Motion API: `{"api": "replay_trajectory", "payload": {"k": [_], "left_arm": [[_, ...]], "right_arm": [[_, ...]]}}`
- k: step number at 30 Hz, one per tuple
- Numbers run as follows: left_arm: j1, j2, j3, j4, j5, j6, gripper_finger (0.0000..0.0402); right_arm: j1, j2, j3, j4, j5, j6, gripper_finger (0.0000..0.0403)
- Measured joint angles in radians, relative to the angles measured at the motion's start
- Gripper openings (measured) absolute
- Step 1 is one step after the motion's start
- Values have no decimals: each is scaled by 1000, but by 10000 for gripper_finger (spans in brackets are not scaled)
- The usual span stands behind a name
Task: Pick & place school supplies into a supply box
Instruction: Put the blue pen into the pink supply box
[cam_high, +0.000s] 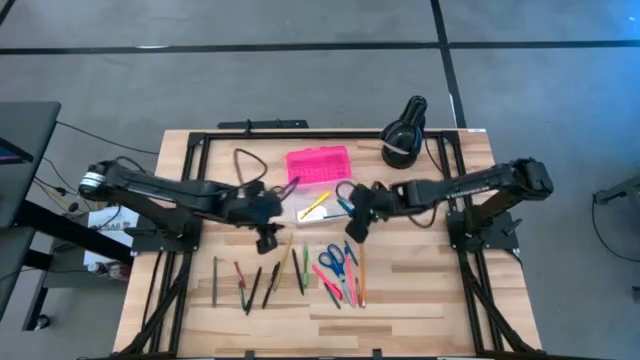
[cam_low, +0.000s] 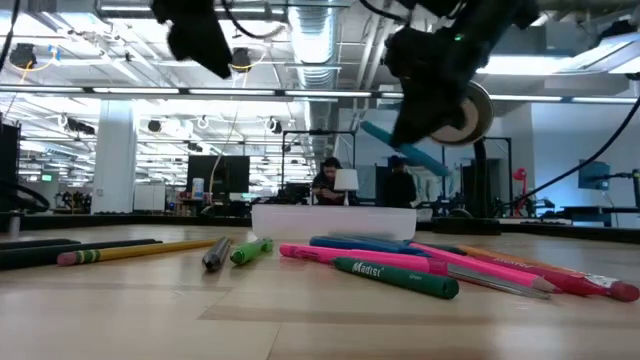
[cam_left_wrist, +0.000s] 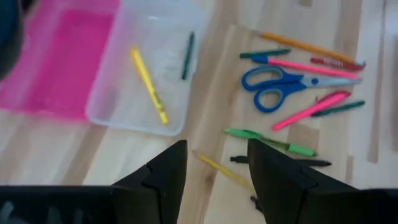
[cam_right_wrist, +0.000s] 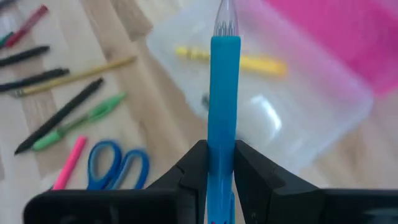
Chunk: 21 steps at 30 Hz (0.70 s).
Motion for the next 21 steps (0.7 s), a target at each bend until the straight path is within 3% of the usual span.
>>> {"api": "replay_trajectory", "payload": {"k": [9,14,21], "left_arm": [[-170,-124,-2,-155,-230,-291,163],[-262,-127,-4,-218,-324,-404,163],[-340,-121,-4,-307,-413,-547,163]], "right_arm": [[-129,32,1,203,-62,-401,58],[-144,102,1,247,-136,-499,58],[-142,223,66,197,-143,-510,58]]}}
